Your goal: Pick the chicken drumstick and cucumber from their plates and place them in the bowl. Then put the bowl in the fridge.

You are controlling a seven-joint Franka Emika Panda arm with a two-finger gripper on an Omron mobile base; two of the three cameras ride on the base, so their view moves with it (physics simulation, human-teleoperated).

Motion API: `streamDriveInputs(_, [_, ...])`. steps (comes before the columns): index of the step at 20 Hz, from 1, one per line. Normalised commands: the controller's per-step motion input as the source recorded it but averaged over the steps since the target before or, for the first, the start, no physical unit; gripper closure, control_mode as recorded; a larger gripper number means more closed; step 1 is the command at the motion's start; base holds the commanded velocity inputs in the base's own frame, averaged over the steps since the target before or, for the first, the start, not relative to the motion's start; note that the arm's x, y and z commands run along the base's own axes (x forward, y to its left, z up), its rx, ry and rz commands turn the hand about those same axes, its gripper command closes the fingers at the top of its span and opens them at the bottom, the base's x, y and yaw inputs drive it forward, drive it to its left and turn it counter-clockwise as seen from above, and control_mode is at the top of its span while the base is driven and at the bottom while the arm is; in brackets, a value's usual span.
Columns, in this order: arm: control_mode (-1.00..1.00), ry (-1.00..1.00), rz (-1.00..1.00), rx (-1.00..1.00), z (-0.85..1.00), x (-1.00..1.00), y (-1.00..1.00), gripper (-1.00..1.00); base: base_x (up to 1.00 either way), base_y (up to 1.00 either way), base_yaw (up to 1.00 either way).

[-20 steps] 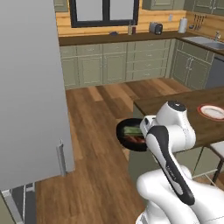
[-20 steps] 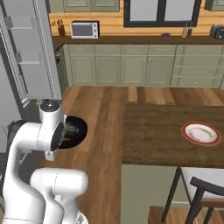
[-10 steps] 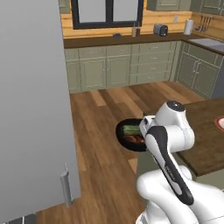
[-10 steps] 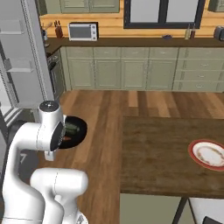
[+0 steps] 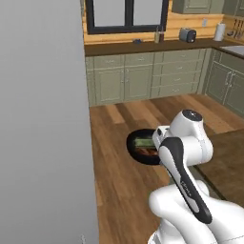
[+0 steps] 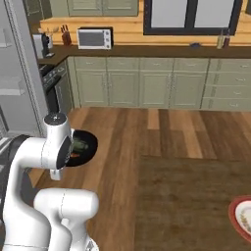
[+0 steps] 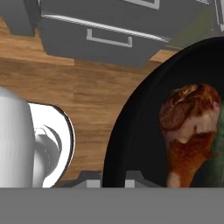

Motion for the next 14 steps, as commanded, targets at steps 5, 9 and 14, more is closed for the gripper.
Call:
streamDriveInputs(5, [1.0,0.0,0.0,0.0,0.0,0.0,0.0,1.0,0.78,0.0,0.12])
streamDriveInputs(9, [1.0,0.0,0.0,0.0,0.0,0.0,0.0,1.0,0.45,0.0,0.24])
streamDriveInputs(14, [1.0,0.0,0.0,0.0,0.0,0.0,0.0,1.0,-0.02,0.0,0.41])
